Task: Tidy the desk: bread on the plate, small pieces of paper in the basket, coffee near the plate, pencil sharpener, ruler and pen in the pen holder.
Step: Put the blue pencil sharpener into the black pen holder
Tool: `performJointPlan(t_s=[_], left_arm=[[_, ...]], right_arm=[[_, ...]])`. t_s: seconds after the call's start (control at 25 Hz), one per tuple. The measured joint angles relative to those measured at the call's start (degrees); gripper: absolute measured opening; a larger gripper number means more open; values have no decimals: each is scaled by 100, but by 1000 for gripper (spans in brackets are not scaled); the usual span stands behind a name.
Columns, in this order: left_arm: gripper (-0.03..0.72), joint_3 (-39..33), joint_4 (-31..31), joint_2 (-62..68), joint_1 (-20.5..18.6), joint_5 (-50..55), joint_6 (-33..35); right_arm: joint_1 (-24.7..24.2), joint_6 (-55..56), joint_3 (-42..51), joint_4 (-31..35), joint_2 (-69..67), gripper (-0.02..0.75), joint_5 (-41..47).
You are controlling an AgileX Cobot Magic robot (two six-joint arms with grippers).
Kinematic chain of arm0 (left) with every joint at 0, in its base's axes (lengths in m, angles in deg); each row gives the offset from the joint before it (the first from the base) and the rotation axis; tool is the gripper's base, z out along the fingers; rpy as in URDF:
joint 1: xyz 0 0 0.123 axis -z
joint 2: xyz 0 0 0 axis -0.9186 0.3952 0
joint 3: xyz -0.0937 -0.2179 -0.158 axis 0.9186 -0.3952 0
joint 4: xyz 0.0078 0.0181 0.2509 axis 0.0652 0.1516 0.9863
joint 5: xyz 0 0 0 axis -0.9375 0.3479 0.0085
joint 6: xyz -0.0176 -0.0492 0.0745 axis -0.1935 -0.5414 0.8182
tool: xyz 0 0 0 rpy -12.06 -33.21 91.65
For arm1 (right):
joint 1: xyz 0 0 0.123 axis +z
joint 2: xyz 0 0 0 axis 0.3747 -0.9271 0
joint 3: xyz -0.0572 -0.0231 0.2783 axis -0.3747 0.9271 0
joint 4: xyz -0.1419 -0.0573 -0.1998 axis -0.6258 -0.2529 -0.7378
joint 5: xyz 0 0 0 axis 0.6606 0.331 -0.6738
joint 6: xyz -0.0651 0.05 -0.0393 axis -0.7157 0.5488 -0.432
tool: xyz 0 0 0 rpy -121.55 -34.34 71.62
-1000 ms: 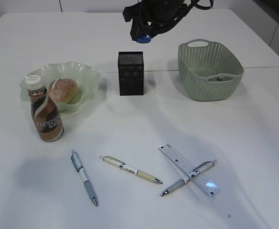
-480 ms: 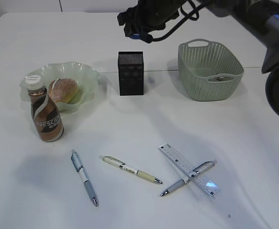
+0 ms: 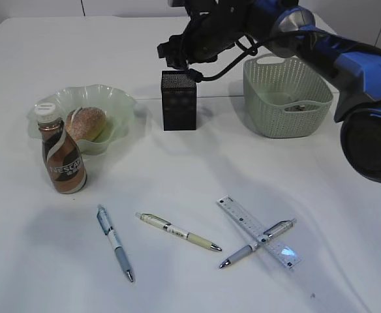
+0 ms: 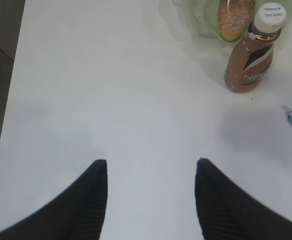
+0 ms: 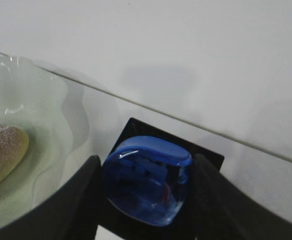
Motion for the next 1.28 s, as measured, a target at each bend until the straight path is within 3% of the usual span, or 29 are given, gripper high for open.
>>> performJointPlan(t_s=[0.2,1.28], left_arm=[[394,0,0,0,0,-30,0],[394,0,0,0,0,-113,0]], right_arm=[[0,0,0,100,-104,405,-444],[0,-132,0,147,-438,405,-526]])
